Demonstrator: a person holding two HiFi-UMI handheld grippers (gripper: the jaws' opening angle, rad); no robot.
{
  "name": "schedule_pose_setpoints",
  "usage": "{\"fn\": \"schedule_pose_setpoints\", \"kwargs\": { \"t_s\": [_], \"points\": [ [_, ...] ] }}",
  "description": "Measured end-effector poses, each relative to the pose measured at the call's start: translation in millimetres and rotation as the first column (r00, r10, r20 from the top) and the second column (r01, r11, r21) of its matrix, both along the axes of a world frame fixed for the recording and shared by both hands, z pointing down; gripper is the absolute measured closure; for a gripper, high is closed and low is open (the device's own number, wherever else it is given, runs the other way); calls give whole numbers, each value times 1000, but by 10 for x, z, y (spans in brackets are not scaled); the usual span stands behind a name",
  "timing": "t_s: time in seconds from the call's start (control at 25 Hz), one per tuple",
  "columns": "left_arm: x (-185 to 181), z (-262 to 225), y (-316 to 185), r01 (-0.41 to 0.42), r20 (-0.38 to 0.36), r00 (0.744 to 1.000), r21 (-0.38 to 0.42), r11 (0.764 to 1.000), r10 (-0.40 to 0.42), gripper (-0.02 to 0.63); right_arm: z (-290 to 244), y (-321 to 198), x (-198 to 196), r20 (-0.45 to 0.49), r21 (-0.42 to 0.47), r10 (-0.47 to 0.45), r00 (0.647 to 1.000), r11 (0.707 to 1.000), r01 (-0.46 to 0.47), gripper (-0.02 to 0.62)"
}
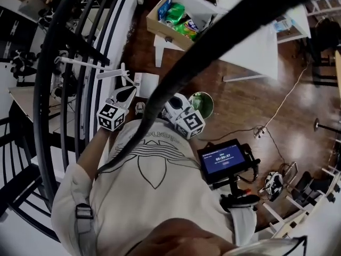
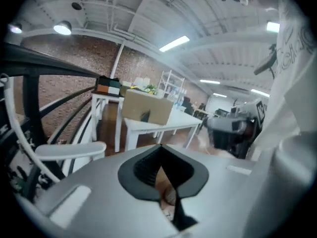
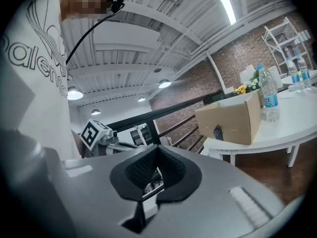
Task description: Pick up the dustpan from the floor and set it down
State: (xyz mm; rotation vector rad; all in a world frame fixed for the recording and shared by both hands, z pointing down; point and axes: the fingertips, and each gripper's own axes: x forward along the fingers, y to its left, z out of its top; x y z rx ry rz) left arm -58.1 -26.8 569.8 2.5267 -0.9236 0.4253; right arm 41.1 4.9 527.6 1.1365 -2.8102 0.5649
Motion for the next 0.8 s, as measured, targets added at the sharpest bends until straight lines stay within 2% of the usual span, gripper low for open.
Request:
{"fn": "schedule_pose_setpoints", "kwargs": {
  "t_s": [0.16, 0.24, 0.28, 0.4, 0.48, 0.8],
  "points": [
    [466, -444, 27, -90, -120, 988, 68, 994, 97, 586, -27, -31, -56, 11, 20, -9, 1000, 1000, 9, 594],
    [642, -513, 86, -120, -203, 971, 44, 992, 126, 586, -26, -56, -57, -2, 27, 1, 1000, 1000, -1, 594],
    [713, -513, 104, -134, -219, 966, 36, 990, 139, 586, -23, -63, -48, -7, 30, 3, 1000, 1000, -3, 595],
    [864, -468, 95, -175, -129, 974, 89, 980, 186, 585, -17, -76, -14, -16, 44, 0, 1000, 999, 0, 595],
    [950, -438, 89, -212, -91, 971, 107, 971, 222, 585, -17, -109, 31, -21, 53, 13, 1000, 999, -12, 595],
    [1060, -333, 26, -258, -81, 961, 83, 963, 265, 586, 34, -190, 136, -23, 48, 43, 999, 998, -41, 595]
  ]
}}
